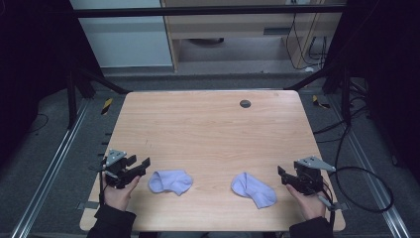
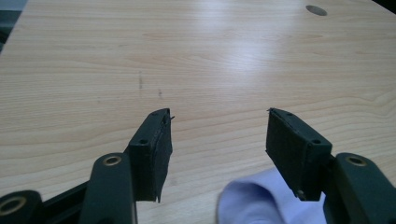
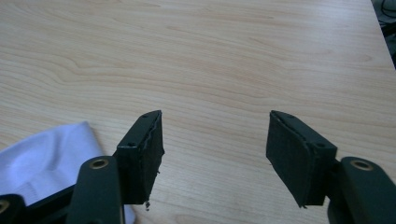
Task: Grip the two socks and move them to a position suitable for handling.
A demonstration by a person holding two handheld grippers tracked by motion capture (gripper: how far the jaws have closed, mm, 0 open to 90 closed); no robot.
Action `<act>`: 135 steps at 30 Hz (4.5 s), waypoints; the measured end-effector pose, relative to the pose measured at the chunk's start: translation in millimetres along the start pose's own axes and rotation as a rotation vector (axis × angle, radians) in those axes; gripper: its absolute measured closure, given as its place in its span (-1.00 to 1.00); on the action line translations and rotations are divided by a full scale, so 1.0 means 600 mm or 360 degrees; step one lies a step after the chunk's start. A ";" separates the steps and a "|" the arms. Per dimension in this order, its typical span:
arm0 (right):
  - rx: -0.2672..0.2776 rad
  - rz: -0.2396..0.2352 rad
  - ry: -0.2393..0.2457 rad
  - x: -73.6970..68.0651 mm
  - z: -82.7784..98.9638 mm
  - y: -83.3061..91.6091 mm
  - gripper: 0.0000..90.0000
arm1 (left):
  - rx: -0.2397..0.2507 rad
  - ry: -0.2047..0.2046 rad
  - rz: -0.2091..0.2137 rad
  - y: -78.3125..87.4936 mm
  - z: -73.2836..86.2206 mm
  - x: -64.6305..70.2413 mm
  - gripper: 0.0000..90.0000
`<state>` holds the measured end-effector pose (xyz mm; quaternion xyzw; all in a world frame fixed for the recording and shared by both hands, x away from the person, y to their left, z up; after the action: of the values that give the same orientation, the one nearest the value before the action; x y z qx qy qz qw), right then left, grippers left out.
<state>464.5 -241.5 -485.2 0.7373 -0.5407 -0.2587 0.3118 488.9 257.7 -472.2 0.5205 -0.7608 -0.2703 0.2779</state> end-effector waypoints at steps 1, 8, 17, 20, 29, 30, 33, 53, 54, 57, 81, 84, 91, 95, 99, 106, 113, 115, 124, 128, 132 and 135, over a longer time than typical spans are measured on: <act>0.0009 -0.0019 0.0008 -0.006 -0.003 0.004 -0.12 | -0.0003 -0.0012 0.0009 -0.001 -0.001 0.006 -0.09; 0.0032 -0.0072 0.0099 -0.032 -0.013 0.006 0.00 | -0.0006 -0.0101 0.0071 -0.012 -0.015 0.054 -0.08; 0.0017 -0.0124 0.0175 -0.057 -0.012 0.023 0.02 | -0.0009 -0.0214 0.0166 -0.021 -0.029 0.131 -0.02; 0.0014 -0.0138 0.0187 -0.062 -0.010 0.025 0.03 | -0.0011 -0.0234 0.0181 -0.025 -0.030 0.146 0.00; -0.0025 -0.0174 0.0213 -0.072 0.007 0.027 0.11 | -0.0062 -0.0340 0.0213 -0.049 -0.028 0.206 0.06; -0.0046 -0.0181 0.0217 -0.075 0.011 0.026 0.14 | -0.0067 -0.0364 0.0223 -0.054 -0.026 0.218 0.08; -0.0058 -0.0187 0.0232 -0.079 0.014 0.024 0.19 | -0.0079 -0.0385 0.0229 -0.058 -0.025 0.229 0.11; -0.0208 -0.0269 0.0365 -0.112 0.056 0.012 0.46 | -0.0175 -0.0520 0.0261 -0.092 -0.003 0.296 0.32; -0.0210 -0.0270 0.0372 -0.112 0.058 0.011 0.46 | -0.0180 -0.0530 0.0264 -0.093 -0.001 0.299 0.32; -0.0221 -0.0274 0.0385 -0.114 0.063 0.009 0.47 | -0.0187 -0.0545 0.0277 -0.099 0.004 0.311 0.32; -0.0356 -0.0341 0.0488 -0.135 0.094 -0.014 0.49 | -0.0320 -0.0652 0.0322 -0.160 0.030 0.400 0.18; -0.0369 -0.0343 0.0495 -0.136 0.096 -0.017 0.49 | -0.0334 -0.0663 0.0312 -0.167 0.033 0.408 0.20; -0.0386 -0.0343 0.0507 -0.137 0.098 -0.019 0.50 | -0.0376 -0.0664 0.0278 -0.179 0.039 0.411 0.38; -0.0396 -0.0368 0.0499 -0.139 0.099 -0.020 0.58 | -0.0391 -0.0672 0.0274 -0.181 0.042 0.413 0.54; -0.0417 -0.0381 0.0488 -0.140 0.098 -0.021 0.67 | -0.0400 -0.0664 0.0280 -0.183 0.044 0.414 0.68; -0.0441 -0.0420 0.0475 -0.143 0.097 -0.022 0.88 | -0.0404 -0.0676 0.0296 -0.184 0.046 0.418 0.84; -0.0411 -0.0447 0.0445 -0.143 0.092 -0.017 0.96 | -0.0405 -0.0686 0.0314 -0.184 0.046 0.417 0.95; -0.0355 -0.0460 0.0431 -0.141 0.086 -0.012 0.96 | -0.0406 -0.0677 0.0325 -0.185 0.046 0.417 0.96; -0.0061 -0.0375 0.0253 -0.112 0.040 0.012 0.96 | -0.0411 -0.0690 0.0338 -0.185 0.045 0.416 0.97; -0.0031 -0.0290 0.0156 -0.090 0.022 -0.002 0.95 | -0.0411 -0.0695 0.0339 -0.185 0.045 0.416 0.97; -0.0066 -0.0210 0.0125 -0.073 0.020 -0.020 0.95 | -0.0410 -0.0700 0.0334 -0.185 0.045 0.416 0.97; -0.0065 -0.0156 0.0091 -0.059 0.019 -0.024 0.93 | -0.0407 -0.0703 0.0333 -0.185 0.045 0.416 0.97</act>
<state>455.5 -206.5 -502.1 0.7634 -0.4894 -0.2634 0.3290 465.5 -8.8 -533.6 0.3284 -0.8123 -0.4408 0.1952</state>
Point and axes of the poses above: each handheld gripper's, and its own axes: y roughly backward along the jaws, z roughly out of its underside, x roughly to its right, the point moved 5 cm from there along -y, roughly forward along the jaws, and after that the axes turned 13 degrees about -x, right-handed, at the moved point
